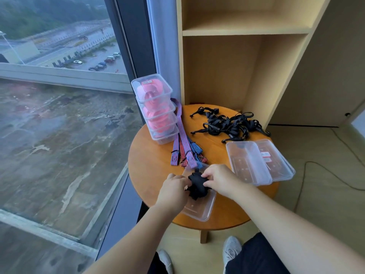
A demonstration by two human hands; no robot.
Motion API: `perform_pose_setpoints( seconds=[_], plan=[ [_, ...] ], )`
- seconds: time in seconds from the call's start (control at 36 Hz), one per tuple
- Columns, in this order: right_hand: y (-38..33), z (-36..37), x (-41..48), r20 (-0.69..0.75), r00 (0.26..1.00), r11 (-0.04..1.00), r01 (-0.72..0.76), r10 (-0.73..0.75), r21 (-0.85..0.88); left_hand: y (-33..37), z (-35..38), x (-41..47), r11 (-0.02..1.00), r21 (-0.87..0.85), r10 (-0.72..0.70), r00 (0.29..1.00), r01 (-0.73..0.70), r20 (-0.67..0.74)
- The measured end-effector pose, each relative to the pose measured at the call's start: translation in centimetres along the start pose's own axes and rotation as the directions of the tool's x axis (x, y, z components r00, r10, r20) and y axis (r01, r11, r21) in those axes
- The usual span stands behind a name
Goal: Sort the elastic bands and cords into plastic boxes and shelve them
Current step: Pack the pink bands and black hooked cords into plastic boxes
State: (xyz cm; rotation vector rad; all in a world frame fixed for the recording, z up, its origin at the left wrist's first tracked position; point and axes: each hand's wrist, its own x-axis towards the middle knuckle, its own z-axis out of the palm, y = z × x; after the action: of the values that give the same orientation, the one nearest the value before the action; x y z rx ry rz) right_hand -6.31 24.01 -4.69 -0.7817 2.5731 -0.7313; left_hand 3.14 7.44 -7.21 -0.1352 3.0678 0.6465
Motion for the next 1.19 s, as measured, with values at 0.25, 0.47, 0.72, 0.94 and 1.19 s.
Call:
perform_pose_setpoints(
  seconds=[0.25,0.47,0.72,0.94,1.19],
  plan=[
    [0.3,-0.3,-0.4,-0.074,0.997,1.000,-0.001,0.001,-0.006,0.6,-0.6,-0.1,0.998,0.027,0.051,0.998,-0.050,-0.027],
    [0.8,-1.8,-2.3,-0.144,0.990,0.999,0.010,-0.004,0.038,1.8,-2.1,-0.6,1.000,0.004,0.020,0.998,-0.020,-0.052],
    [3.5,-4.1,-6.6,-0.283,0.956,0.990,-0.035,0.074,0.139,4.5,-2.2,-1.1,0.987,-0.143,0.049,0.986,-0.072,-0.158],
    [6.5,-5.5,-10.8,-0.385,0.901,0.964,-0.109,0.199,0.243,6.9,-1.3,-1.6,0.964,-0.254,0.017,0.967,-0.083,-0.253],
    [7.7,-4.4,-12.3,-0.439,0.860,0.936,-0.114,0.260,0.332,8.2,-1.0,-3.6,0.943,-0.331,-0.105,0.976,0.037,-0.189]
  ],
)
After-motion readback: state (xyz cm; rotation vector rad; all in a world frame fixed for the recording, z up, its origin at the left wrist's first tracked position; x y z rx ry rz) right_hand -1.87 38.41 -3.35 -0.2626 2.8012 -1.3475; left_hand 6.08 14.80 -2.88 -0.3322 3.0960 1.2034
